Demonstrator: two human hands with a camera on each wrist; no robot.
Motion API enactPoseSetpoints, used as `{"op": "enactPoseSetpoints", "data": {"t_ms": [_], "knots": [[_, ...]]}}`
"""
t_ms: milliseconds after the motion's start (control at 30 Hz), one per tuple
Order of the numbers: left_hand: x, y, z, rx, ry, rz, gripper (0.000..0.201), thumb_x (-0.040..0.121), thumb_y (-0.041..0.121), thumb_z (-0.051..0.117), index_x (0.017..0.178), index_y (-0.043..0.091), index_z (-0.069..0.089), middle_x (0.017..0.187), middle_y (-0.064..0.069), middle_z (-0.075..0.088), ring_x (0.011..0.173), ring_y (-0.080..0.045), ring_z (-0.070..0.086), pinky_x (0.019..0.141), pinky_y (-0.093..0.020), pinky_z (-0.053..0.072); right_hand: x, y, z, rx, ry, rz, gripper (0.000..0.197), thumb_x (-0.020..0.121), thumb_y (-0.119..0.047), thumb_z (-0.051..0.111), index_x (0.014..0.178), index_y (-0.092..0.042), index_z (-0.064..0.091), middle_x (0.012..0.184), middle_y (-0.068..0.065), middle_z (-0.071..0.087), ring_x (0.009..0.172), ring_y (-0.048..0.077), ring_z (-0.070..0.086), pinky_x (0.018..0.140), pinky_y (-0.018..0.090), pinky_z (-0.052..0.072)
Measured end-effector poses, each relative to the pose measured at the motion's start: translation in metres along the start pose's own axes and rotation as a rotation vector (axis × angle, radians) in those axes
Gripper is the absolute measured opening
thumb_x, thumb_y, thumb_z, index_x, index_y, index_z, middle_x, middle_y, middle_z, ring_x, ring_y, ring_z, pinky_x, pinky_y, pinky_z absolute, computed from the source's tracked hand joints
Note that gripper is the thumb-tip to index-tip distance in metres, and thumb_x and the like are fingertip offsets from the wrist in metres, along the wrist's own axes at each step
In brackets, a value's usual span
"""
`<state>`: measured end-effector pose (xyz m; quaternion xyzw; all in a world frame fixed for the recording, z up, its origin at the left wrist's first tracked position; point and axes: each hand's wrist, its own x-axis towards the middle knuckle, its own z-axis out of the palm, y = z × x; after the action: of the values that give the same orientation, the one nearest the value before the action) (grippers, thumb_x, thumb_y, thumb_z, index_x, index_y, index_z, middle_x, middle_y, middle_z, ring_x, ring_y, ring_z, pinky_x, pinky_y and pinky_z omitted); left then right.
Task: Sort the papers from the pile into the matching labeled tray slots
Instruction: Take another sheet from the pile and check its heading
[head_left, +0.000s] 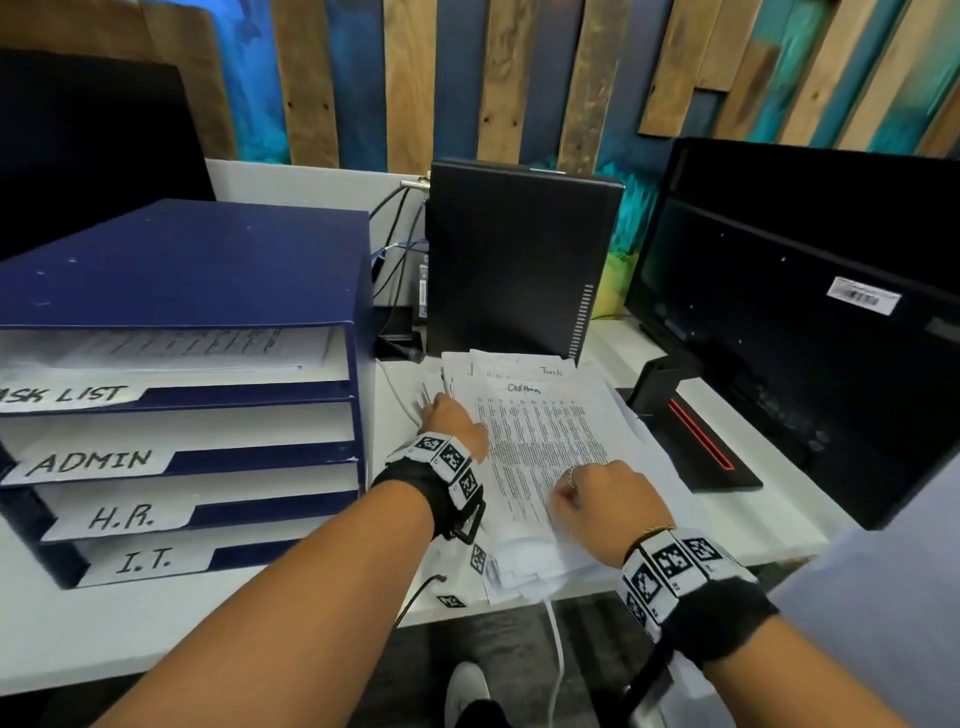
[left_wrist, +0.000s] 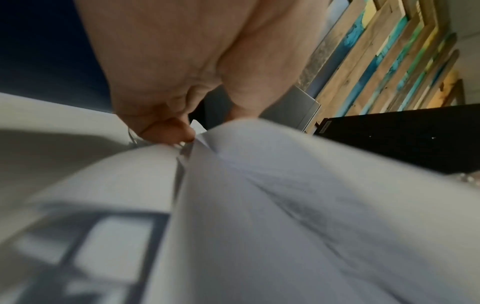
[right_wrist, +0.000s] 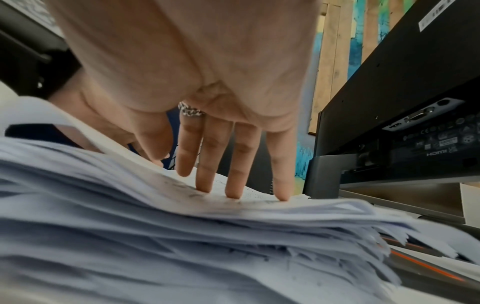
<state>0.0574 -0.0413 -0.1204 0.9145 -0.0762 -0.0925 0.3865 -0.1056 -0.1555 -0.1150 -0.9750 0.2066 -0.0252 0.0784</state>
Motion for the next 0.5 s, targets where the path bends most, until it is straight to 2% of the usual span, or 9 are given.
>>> {"op": "enactPoseSetpoints", "data": {"t_ms": [100,133,200,233,267,333,400,500], "knots": [[0.006,-0.003,0.003,-0.025,-0.004,0.031,0.045,0.091,0.021,0.064,0.128,0.003,0.048,0.125,-0.015,0.059,0.111,-0.03,0.06,0.088,-0.031,0.051,-0.002,0.002,-0.002,0.03,-0.005,-0.036,0.028,0.092,-0.04,0.052,0.084,-0.02,0.07,0.08,-0.002,0.069,0.075,0.022,0.063,0.069,0.027,0.048],[0.007,-0.004,0.003,-0.034,-0.024,0.014,0.05,0.089,0.025,0.068,0.129,0.003,0.048,0.125,-0.014,0.06,0.11,-0.029,0.06,0.085,-0.029,0.051,-0.001,0.003,-0.003,0.05,-0.013,-0.045,0.026,0.092,-0.04,0.053,0.087,-0.021,0.071,0.082,-0.003,0.07,0.076,0.021,0.064,0.069,0.027,0.048],[0.007,-0.006,0.001,-0.013,-0.069,-0.055,0.07,0.08,0.034,0.077,0.133,0.003,0.044,0.129,-0.015,0.056,0.115,-0.029,0.059,0.088,-0.031,0.052,0.0,0.006,-0.009,0.091,-0.026,-0.059,0.022,0.093,-0.038,0.056,0.094,-0.026,0.073,0.089,-0.006,0.072,0.082,0.017,0.064,0.075,0.027,0.05],[0.006,-0.006,0.0,0.023,-0.094,-0.079,0.073,0.077,0.036,0.08,0.132,0.003,0.044,0.129,-0.014,0.057,0.114,-0.029,0.059,0.089,-0.032,0.052,0.002,0.007,-0.011,0.108,-0.031,-0.065,0.019,0.094,-0.037,0.057,0.096,-0.027,0.074,0.092,-0.008,0.072,0.084,0.015,0.064,0.078,0.026,0.051],[0.006,-0.007,-0.002,0.055,-0.115,-0.08,0.067,0.077,0.035,0.081,0.127,0.003,0.048,0.124,-0.012,0.06,0.11,-0.028,0.062,0.084,-0.03,0.052,0.003,0.008,-0.014,0.122,-0.034,-0.073,0.017,0.095,-0.036,0.059,0.098,-0.028,0.073,0.093,-0.01,0.072,0.086,0.012,0.065,0.08,0.025,0.051],[0.003,-0.009,-0.003,0.071,-0.125,-0.048,0.043,0.081,0.03,0.078,0.11,0.006,0.058,0.11,-0.008,0.067,0.093,-0.023,0.064,0.071,-0.025,0.049,0.007,0.008,-0.018,0.135,-0.043,-0.078,0.014,0.095,-0.034,0.061,0.1,-0.028,0.073,0.094,-0.011,0.072,0.089,0.01,0.066,0.083,0.024,0.051],[-0.002,-0.01,-0.003,0.081,-0.085,0.003,0.025,0.084,0.026,0.075,0.097,0.009,0.062,0.102,-0.008,0.07,0.078,-0.02,0.06,0.064,-0.024,0.048,0.012,0.005,-0.02,0.135,-0.063,-0.071,0.015,0.094,-0.035,0.063,0.104,-0.027,0.071,0.097,-0.011,0.071,0.092,0.01,0.066,0.085,0.024,0.051],[-0.014,-0.003,-0.003,0.076,0.003,0.073,0.012,0.086,0.014,0.067,0.096,0.008,0.063,0.098,-0.011,0.068,0.082,-0.025,0.064,0.068,-0.029,0.054,0.019,0.001,-0.019,0.143,-0.09,-0.041,0.02,0.094,-0.037,0.064,0.11,-0.025,0.068,0.098,-0.01,0.069,0.096,0.012,0.064,0.09,0.027,0.051]]}}
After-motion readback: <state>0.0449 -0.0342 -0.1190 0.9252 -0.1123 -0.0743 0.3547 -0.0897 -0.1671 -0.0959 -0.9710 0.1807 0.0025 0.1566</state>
